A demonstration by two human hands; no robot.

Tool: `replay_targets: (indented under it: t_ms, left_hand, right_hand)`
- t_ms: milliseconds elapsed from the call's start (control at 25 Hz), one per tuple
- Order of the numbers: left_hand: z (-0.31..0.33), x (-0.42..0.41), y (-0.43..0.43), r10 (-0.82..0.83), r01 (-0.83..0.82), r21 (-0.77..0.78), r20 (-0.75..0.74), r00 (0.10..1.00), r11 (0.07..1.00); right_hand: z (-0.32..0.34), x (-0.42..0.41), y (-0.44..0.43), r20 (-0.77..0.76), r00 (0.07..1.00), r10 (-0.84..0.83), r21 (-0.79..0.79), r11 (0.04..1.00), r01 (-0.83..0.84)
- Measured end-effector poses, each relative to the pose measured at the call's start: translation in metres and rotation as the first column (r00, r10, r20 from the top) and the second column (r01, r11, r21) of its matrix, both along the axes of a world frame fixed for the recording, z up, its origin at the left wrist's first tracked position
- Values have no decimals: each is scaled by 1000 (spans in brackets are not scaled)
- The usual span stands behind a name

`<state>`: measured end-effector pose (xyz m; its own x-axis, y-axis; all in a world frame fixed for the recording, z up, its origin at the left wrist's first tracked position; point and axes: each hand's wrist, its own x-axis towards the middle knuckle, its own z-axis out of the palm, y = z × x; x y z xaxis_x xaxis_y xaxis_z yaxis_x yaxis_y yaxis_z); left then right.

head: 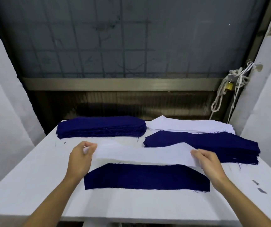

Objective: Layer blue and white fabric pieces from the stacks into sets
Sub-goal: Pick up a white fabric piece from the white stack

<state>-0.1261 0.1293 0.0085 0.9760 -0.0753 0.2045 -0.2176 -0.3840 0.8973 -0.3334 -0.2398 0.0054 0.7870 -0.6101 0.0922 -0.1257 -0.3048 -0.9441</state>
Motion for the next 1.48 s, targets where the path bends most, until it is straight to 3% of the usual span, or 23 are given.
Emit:
replay_targets:
  t_ms: [200,360,520,920,1480]
  left_hand:
    - [-40,-18,12,-47,47,110,2,999,993]
    - [-62,-27,17,-31,21,264,37,999,964]
    - [-65,-26,16,-44,22,318,64,997,948]
    - [-60,-28,14,-35,5,334,84,996,943]
    - [-59,-27,14,-13,-6,292,66,998,956]
  right_hand:
    - [-32,-19,-1,-84,996,5,-40,999,-8]
    - [-45,-23,4,-91,993,-69,-240,970,45]
    - [-47,-20,4,-103,989,-108,-343,937,67]
    - [-56,-17,0,-152,982,-112,-524,852,16]
    - [-54,-17,2,-135,984,-120,-548,836,27]
